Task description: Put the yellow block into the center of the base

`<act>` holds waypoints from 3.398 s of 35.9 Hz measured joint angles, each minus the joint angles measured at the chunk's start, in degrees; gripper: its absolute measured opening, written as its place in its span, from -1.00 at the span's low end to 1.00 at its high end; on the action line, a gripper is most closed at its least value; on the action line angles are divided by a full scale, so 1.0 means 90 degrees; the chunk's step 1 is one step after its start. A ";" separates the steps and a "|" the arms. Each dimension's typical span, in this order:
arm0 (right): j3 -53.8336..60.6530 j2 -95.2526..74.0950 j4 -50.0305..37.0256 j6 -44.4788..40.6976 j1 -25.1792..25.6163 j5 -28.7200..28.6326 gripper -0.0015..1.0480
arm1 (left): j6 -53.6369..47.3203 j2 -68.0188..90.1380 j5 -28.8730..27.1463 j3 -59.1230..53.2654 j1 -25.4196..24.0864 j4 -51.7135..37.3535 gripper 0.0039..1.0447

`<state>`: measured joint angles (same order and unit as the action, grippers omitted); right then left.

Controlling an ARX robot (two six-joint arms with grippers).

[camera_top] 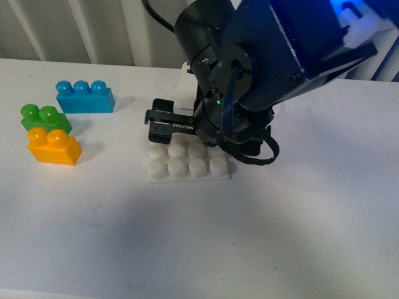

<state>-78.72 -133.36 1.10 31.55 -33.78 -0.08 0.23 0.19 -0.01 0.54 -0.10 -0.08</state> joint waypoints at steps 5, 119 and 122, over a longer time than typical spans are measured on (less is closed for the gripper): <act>-0.0418 -0.0182 0.0216 0.0221 -0.0153 -0.0027 0.83 | 0.0000 0.0000 0.0000 0.0000 0.0000 0.0000 0.88; 0.8709 1.4166 -0.0639 -0.3483 0.3757 0.0007 -0.98 | 0.0002 0.0000 0.0000 0.0000 0.0000 0.0005 0.88; 0.8709 1.4639 -0.0170 -0.3485 0.3757 0.0005 -0.98 | 0.0002 0.0000 -0.0002 0.0000 0.0000 0.0005 0.88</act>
<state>-0.34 -1.61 -0.43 0.19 0.03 -0.03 0.25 0.19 -0.03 0.54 -0.10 -0.03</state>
